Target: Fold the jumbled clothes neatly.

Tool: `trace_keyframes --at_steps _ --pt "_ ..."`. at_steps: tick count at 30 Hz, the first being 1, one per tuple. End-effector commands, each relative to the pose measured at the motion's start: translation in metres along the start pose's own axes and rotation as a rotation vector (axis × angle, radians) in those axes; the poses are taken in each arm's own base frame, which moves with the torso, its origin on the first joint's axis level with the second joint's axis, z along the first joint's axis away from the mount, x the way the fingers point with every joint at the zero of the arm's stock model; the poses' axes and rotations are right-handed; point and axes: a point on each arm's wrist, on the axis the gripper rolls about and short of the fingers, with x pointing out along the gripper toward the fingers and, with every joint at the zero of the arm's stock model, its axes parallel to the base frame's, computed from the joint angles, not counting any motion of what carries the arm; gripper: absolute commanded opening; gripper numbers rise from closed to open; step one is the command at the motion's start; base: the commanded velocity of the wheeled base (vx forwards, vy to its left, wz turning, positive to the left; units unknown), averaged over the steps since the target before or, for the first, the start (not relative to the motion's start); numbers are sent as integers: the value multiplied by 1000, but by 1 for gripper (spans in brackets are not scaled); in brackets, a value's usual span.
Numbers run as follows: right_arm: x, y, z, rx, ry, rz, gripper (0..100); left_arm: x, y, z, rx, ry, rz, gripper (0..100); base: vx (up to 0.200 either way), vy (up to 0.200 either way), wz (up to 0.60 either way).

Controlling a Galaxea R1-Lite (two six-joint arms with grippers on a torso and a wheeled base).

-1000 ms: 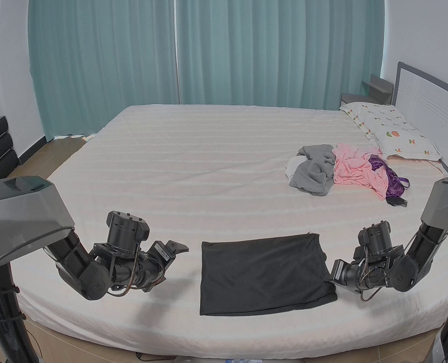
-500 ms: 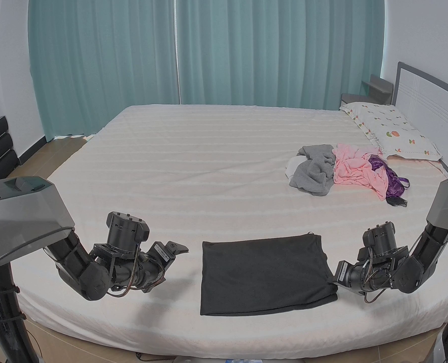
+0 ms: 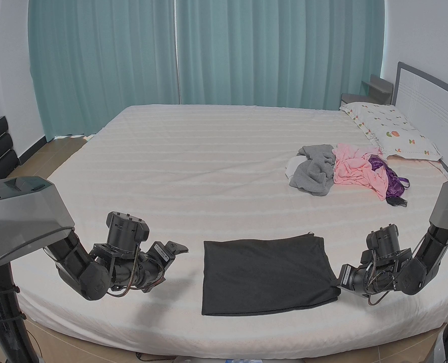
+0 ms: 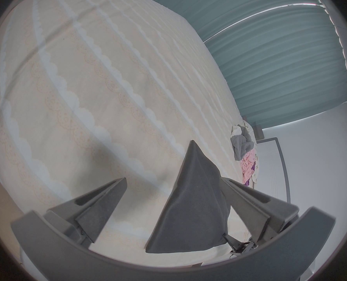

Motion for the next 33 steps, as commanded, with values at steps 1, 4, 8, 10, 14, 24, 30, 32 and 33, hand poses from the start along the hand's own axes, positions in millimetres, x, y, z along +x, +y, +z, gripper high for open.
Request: trace_keyframes --at_steps 1,4,8,10,14,24,30,32,33 --pt "4 1 2 7 0 1 100 1 0 0 -1 2 1 100 0 0 0" --pt "3 5 11 16 -29 30 100 1 0 0 -1 2 1 100 0 0 0" --pt "10 13 32 27 -91 65 100 0 1 0 -1 3 2 100 0 0 0" --pt "19 18 46 81 -119 85 100 1 0 0 -1 2 1 100 0 0 0" --pt "41 25 61 120 -139 101 100 1 0 0 -2 2 1 100 0 0 0" --pt "79 30 94 146 -149 101 100 1 1 -1 -1 6 3 100 0 0 0" --pt "90 30 104 152 -152 98 100 1 1 -2 -1 6 4 100 0 0 0" --pt "93 29 104 152 -151 97 100 1 1 -1 -1 6 3 100 0 0 0" --pt "94 30 105 152 -151 97 0 1 1 -1 -1 6 3 100 0 0 0"
